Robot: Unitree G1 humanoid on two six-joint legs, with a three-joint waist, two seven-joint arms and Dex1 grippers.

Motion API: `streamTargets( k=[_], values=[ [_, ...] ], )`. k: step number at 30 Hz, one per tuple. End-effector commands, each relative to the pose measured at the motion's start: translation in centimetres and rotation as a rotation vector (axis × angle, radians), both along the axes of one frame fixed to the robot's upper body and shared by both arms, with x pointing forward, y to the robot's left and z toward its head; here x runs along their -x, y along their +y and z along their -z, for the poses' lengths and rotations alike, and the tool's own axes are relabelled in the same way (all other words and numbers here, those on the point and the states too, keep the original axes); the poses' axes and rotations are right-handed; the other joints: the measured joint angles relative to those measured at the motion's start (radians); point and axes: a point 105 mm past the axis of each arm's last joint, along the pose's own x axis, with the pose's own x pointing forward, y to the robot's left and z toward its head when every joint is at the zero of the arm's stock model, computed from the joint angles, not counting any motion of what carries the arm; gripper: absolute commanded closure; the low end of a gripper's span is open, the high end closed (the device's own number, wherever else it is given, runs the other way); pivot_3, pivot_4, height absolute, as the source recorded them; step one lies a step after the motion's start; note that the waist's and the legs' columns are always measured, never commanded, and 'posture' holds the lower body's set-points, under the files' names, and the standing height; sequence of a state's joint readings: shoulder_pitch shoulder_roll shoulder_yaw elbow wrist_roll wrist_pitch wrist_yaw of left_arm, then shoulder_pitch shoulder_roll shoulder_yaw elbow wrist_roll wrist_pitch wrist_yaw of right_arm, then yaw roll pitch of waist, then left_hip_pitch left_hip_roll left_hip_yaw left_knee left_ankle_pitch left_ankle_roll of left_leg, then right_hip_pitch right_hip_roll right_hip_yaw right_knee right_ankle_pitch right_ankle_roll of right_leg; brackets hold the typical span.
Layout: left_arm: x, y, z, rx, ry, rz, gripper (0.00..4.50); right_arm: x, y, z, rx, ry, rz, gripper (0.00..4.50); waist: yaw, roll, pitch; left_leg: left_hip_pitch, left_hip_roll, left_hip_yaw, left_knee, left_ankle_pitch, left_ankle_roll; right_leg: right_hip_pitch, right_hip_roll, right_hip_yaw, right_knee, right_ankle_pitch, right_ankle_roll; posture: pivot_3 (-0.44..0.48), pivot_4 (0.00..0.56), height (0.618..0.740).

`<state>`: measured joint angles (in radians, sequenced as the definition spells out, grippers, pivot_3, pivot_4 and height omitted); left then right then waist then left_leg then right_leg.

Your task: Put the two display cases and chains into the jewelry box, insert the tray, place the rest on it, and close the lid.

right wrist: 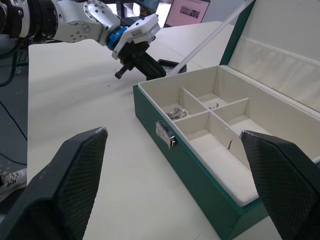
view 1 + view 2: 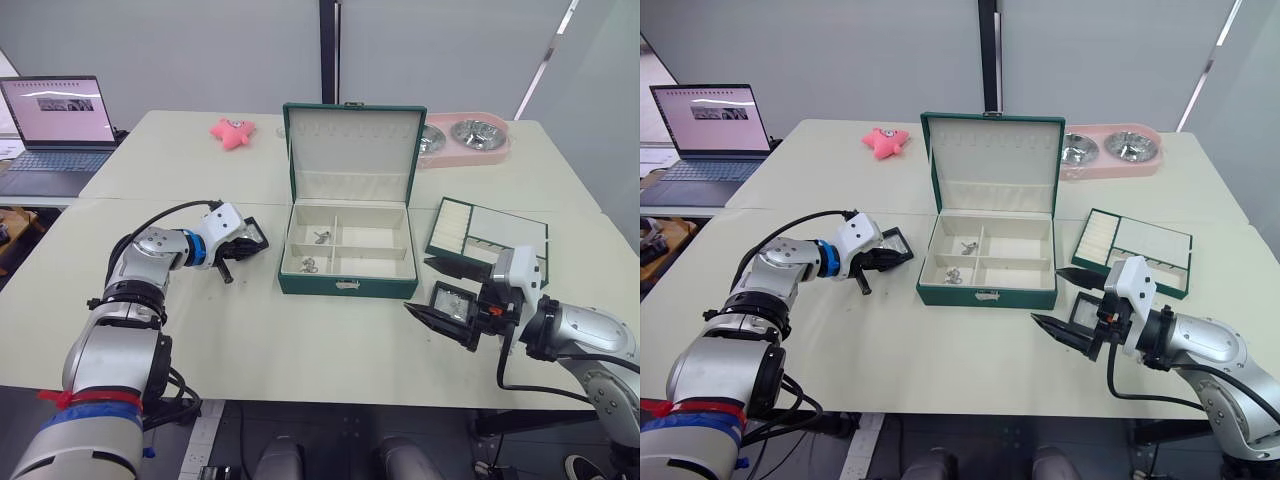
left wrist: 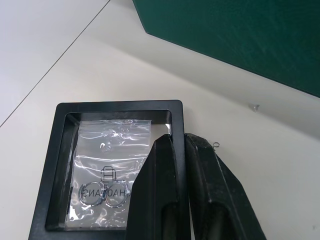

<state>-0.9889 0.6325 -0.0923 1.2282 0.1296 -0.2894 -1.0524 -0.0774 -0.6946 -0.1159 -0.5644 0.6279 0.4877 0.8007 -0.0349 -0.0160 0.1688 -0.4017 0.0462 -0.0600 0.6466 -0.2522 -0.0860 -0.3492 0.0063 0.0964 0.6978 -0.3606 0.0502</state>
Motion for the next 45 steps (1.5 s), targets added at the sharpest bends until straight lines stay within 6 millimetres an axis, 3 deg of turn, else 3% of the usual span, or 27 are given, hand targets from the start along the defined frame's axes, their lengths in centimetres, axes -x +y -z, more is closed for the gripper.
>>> streamTargets(
  k=[1, 11, 20, 27, 34, 39, 45],
  values=[
    [-0.2, 0.3, -0.4, 0.004, -0.008, -0.015, 4.45, 0.1, 0.2, -1.0, -0.009, -0.049, -0.004, 0.00, 0.000, 0.000, 0.000, 0.000, 0.000, 0.000, 0.000, 0.000, 0.000, 0.000, 0.000, 0.000, 0.000, 0.000, 0.000, 0.000, 0.150, 0.740],
    [0.9, 0.6, -2.6, 0.112, 0.009, 0.048, 4.45, 0.4, -0.3, -1.4, -0.021, -0.048, 0.007, 0.00, 0.000, 0.000, 0.000, 0.000, 0.000, 0.000, 0.000, 0.000, 0.000, 0.000, 0.000, 0.000, 0.000, 0.000, 0.000, 0.000, 0.150, 0.740],
    [3.6, -1.8, -6.4, 0.159, 0.008, 0.176, 4.45, 0.3, -2.3, -0.5, -0.018, -0.026, 0.093, 0.00, 0.001, 0.000, 0.000, 0.000, 0.001, 0.000, 0.000, 0.000, 0.000, 0.000, 0.000, 0.000, 0.000, 0.000, 0.000, 0.000, 0.150, 0.740],
    [5.3, -5.8, -9.4, 0.170, 0.006, 0.321, 4.45, 0.4, -4.8, -0.1, -0.005, -0.027, 0.201, 0.00, 0.002, 0.000, 0.000, 0.000, 0.001, 0.000, 0.000, 0.000, 0.000, 0.001, 0.000, 0.000, 0.000, 0.000, 0.000, 0.000, 0.150, 0.740],
    [6.1, -9.5, -11.3, 0.198, 0.004, 0.454, 4.45, 0.9, -5.7, 0.1, -0.007, -0.033, 0.258, 0.00, 0.002, 0.000, 0.000, 0.000, 0.001, 0.000, 0.000, 0.000, 0.000, 0.001, 0.000, 0.000, 0.000, 0.000, 0.000, 0.000, 0.150, 0.740],
    [5.6, -13.2, -10.7, 0.155, 0.002, 0.555, 4.45, 1.5, -5.8, 0.3, -0.010, -0.033, 0.295, 0.00, 0.003, 0.000, 0.000, 0.000, 0.001, 0.000, 0.000, 0.000, 0.000, 0.001, 0.000, 0.000, -0.001, 0.000, 0.000, 0.000, 0.150, 0.740],
    [3.8, -15.9, -9.2, 0.075, -0.013, 0.605, 4.45, 2.4, -6.1, 0.7, -0.014, -0.032, 0.348, 0.00, 0.002, -0.001, 0.000, 0.000, 0.000, 0.001, 0.000, 0.000, 0.000, 0.001, 0.001, 0.001, -0.001, 0.000, 0.000, 0.000, 0.150, 0.740]
  ],
)
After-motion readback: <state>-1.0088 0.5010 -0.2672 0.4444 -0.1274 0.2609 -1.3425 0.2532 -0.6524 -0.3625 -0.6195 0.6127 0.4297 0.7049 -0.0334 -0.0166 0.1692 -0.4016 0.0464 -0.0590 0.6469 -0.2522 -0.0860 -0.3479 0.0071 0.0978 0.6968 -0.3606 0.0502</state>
